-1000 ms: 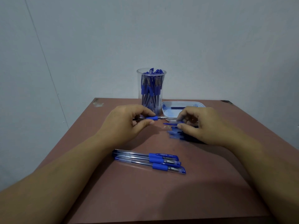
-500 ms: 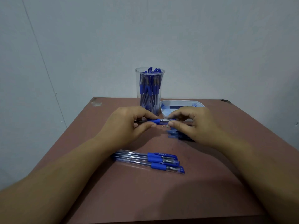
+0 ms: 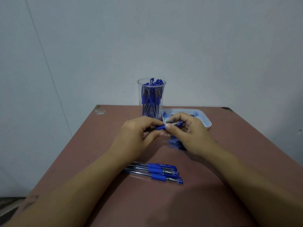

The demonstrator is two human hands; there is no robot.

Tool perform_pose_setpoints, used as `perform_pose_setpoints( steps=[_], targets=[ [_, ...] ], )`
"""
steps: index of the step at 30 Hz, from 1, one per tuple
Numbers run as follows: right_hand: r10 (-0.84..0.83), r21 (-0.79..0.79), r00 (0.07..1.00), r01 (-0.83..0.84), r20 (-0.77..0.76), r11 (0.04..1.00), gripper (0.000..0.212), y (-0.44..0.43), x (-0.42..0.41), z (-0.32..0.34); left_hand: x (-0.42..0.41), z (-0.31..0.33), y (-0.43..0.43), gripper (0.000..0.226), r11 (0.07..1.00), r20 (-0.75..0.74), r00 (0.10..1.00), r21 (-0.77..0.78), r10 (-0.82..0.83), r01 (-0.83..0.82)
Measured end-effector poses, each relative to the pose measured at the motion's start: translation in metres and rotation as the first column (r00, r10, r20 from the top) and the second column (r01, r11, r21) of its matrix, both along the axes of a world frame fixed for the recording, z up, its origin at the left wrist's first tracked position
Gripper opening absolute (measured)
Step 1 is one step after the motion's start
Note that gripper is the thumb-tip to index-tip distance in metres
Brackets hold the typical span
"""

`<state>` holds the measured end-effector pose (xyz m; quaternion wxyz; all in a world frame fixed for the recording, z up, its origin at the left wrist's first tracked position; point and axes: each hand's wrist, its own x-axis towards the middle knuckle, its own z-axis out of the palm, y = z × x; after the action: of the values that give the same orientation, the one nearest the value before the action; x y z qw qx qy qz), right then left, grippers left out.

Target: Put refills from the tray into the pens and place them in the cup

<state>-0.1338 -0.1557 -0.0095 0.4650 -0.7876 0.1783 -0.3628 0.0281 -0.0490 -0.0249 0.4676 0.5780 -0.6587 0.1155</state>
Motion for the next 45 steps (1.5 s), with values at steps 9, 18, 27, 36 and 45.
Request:
perform_pose_setpoints(
  steps=[9,18,27,36,45],
  targets=[
    [-0.227,0.067,0.939,0.216,0.260,0.974,0.038,-0.037,-0.018,0.057,0.052,0.037,0.001,0.084,0.963,0.114,0.974,0.165,0.196,-0.213],
    [-0.268,-0.222,0.932,0.322,0.242,0.920,0.031,-0.076,0.019,0.124,0.079,0.049,-0.042,0.083,0.979,0.103,0.980,0.095,0.172,-0.182],
    [-0.235,-0.360,0.963,0.266,0.128,0.894,0.029,-0.094,0.076,0.110,0.081,0.046,-0.049,0.073,0.990,0.061,0.989,0.023,0.137,-0.138],
    [-0.133,-0.419,0.938,-0.014,-0.319,0.908,0.041,-0.092,0.082,0.085,0.082,0.042,-0.050,0.073,0.989,0.063,0.987,0.013,0.146,-0.147],
    [-0.180,-0.442,0.962,0.073,-0.206,0.894,0.042,-0.080,0.064,0.079,0.068,0.044,-0.039,0.080,0.965,0.112,0.966,0.094,0.232,-0.243]
  ],
)
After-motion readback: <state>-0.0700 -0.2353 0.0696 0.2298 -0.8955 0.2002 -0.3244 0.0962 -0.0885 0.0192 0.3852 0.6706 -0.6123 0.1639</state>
